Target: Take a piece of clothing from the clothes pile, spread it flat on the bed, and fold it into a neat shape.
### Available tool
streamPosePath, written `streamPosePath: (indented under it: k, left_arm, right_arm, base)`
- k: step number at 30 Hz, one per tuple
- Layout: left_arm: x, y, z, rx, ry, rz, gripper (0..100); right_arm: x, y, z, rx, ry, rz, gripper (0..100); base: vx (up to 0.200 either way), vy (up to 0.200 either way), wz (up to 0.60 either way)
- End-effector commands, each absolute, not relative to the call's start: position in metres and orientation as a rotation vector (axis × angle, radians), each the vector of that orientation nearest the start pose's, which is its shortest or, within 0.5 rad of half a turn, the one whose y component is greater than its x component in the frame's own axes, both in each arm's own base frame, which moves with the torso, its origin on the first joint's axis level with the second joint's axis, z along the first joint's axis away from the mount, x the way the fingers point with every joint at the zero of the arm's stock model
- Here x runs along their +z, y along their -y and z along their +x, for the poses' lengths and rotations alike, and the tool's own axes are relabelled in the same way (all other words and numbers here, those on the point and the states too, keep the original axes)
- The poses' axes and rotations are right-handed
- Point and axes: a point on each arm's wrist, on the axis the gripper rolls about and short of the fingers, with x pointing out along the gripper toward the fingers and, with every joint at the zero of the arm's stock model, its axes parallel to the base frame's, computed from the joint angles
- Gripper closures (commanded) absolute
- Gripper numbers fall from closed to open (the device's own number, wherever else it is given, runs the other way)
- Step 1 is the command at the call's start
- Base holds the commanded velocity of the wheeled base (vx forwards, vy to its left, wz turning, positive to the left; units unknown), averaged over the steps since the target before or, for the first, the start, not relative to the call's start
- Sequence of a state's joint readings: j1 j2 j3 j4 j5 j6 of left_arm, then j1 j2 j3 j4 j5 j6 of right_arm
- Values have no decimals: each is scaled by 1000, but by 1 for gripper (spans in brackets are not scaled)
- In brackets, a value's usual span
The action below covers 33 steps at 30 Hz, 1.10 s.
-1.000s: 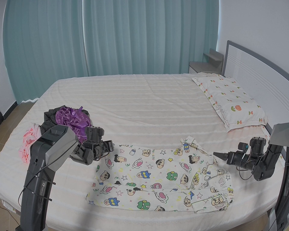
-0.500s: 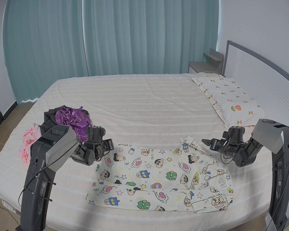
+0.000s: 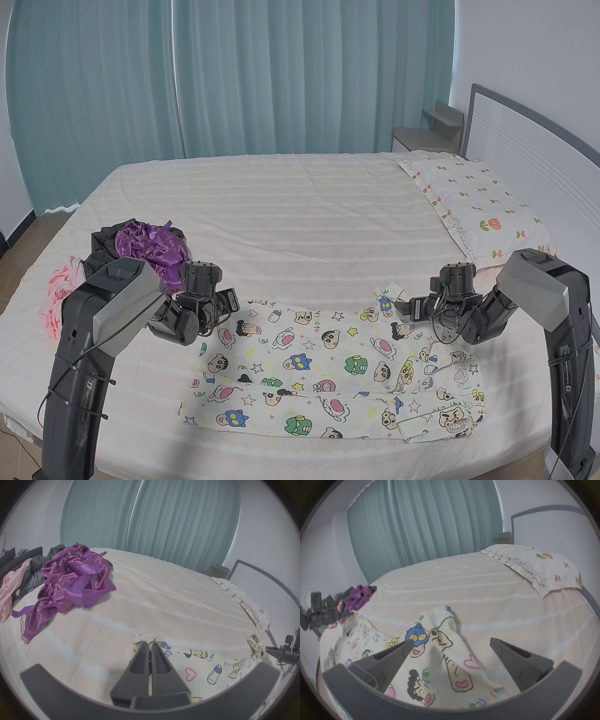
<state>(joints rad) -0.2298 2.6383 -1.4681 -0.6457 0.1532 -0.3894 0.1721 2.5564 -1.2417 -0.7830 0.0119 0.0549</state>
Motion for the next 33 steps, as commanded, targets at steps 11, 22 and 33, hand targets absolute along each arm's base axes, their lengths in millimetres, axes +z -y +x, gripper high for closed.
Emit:
streamPosePath:
  k: [11, 22, 33]
  left_arm:
    - [-39, 108, 476, 50, -518, -300, 100]
    - [-37, 106, 477, 55, -514, -304, 100]
    - [-37, 102, 476, 63, -515, -307, 100]
  right_arm:
    - [-57, -99, 478, 79, -554, -148, 0]
    - [-40, -60, 513, -124, -448, -140, 0]
    - [-29, -16, 519, -215, -413, 23, 0]
  base:
    - [0, 0, 0]
    - [0, 0, 0]
    - [0, 0, 0]
